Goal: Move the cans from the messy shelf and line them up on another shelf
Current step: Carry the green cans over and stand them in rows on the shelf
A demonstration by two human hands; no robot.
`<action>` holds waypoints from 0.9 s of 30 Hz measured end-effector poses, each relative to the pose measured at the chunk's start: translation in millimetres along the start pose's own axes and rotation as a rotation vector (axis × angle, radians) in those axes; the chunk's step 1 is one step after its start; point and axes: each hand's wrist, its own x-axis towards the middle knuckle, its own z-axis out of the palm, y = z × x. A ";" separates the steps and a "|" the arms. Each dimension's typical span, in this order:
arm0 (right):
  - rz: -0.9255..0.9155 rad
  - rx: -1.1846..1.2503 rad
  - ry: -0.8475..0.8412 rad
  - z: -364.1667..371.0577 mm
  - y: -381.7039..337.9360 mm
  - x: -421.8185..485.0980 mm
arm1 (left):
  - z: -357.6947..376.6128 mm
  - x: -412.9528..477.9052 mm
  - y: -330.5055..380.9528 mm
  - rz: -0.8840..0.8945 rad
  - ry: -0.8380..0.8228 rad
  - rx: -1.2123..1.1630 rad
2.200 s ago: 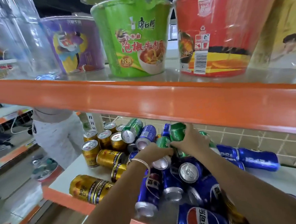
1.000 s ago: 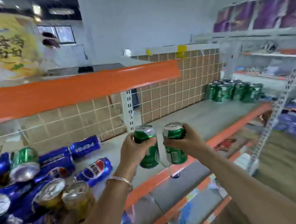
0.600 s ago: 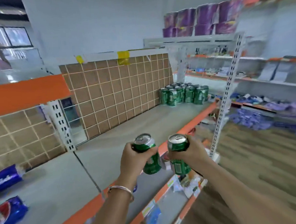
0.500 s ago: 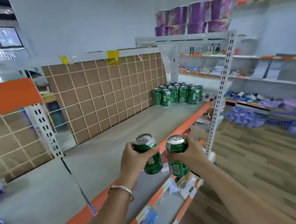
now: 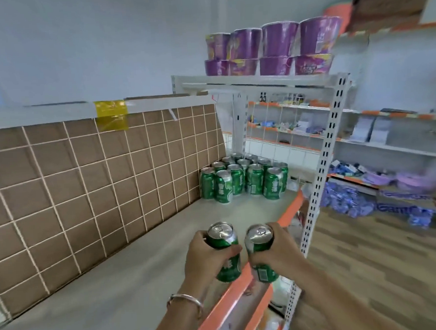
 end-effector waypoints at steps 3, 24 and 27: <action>0.004 -0.026 0.009 -1.4 -4.3 37.7 | 17.6 40.1 4.4 -0.007 -0.024 0.038; -0.378 -0.572 -0.177 -32.2 3.7 303.4 | 146.3 242.1 17.7 -0.126 0.312 0.150; -0.493 -0.713 -0.257 -38.5 -2.9 329.5 | 166.8 246.5 29.6 -0.144 0.440 0.200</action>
